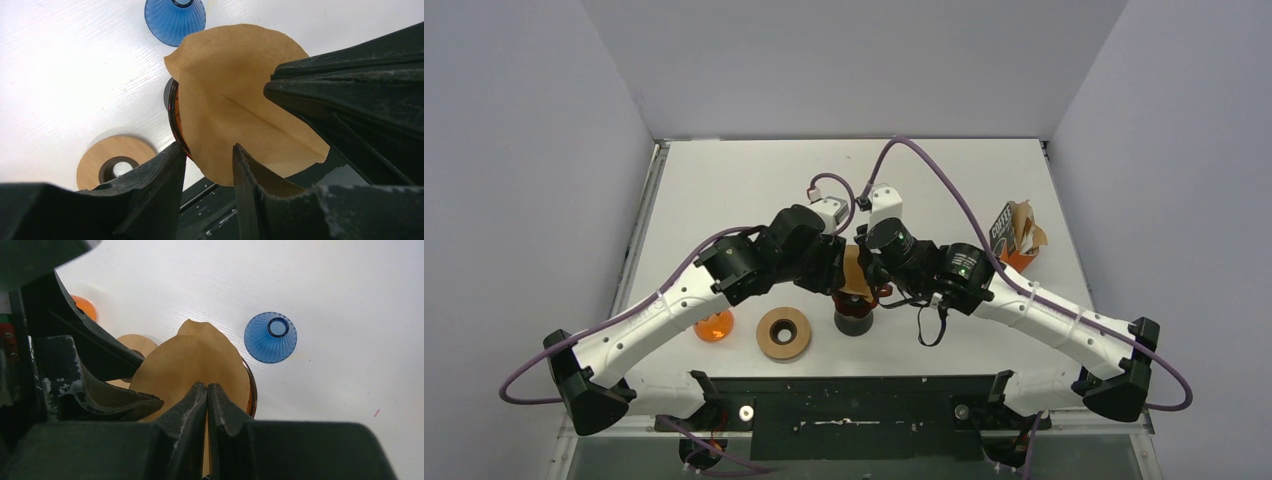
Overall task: Place the coffee filter in the dripper
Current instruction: Place the coffee filter in the coffee dripper.
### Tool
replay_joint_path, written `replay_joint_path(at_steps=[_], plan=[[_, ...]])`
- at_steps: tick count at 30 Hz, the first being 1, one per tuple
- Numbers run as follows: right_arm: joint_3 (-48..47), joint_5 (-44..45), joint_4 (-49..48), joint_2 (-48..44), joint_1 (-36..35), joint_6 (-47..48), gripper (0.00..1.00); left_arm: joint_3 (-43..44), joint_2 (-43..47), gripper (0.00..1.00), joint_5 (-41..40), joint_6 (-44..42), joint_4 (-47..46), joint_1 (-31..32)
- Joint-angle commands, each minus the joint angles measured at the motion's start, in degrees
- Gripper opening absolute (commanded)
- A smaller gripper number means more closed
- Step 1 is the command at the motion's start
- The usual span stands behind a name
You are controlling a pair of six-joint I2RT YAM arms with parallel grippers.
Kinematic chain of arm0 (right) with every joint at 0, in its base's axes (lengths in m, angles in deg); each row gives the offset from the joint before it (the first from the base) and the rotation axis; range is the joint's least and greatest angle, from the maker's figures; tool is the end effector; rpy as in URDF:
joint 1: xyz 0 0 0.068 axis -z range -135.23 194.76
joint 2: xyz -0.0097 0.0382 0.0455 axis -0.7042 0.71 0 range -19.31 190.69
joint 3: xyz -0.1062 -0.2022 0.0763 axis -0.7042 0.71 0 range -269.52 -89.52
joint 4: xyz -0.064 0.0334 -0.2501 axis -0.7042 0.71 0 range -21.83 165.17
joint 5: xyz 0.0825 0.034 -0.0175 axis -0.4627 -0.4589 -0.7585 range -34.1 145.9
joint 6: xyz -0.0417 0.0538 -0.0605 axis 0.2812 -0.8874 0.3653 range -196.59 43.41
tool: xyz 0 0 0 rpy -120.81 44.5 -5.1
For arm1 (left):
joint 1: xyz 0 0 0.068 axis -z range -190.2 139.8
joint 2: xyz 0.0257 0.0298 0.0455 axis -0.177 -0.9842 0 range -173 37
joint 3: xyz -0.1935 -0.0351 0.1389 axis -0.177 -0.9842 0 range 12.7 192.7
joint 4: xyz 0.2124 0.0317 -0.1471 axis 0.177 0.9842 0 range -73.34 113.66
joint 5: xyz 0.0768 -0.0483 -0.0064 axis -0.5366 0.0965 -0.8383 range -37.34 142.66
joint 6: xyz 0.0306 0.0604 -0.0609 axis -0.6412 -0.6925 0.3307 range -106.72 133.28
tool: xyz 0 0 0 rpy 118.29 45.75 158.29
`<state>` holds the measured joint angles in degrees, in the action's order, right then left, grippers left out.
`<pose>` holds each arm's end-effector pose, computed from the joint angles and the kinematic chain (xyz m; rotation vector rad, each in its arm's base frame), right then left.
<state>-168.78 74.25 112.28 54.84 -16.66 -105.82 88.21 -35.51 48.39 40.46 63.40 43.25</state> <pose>0.1718 0.2618 0.3216 -0.4579 2.2128 0.5084 0.1855 -0.2401 0.2989 0.5110 2.3593 -0.5984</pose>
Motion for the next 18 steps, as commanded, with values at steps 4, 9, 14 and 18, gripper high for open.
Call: replay_joint_path(at_steps=[4,9,14,18], plan=[[4.7,-2.9,-5.1,-1.6,0.9,-1.5,0.05,-2.8,4.8,0.39,1.7,0.3,-7.8,0.5],[6.3,-3.1,-6.3,-2.8,1.1,-2.4,0.05,-4.9,7.1,0.41,1.2,0.9,-9.6,0.4],[6.9,-4.3,-6.8,-2.5,1.2,-2.6,0.05,-6.8,9.1,0.42,1.9,1.4,-12.4,0.5],[6.2,-5.4,-6.3,-1.2,1.3,-2.2,0.05,-8.2,10.9,0.43,2.2,1.1,-14.8,0.4]])
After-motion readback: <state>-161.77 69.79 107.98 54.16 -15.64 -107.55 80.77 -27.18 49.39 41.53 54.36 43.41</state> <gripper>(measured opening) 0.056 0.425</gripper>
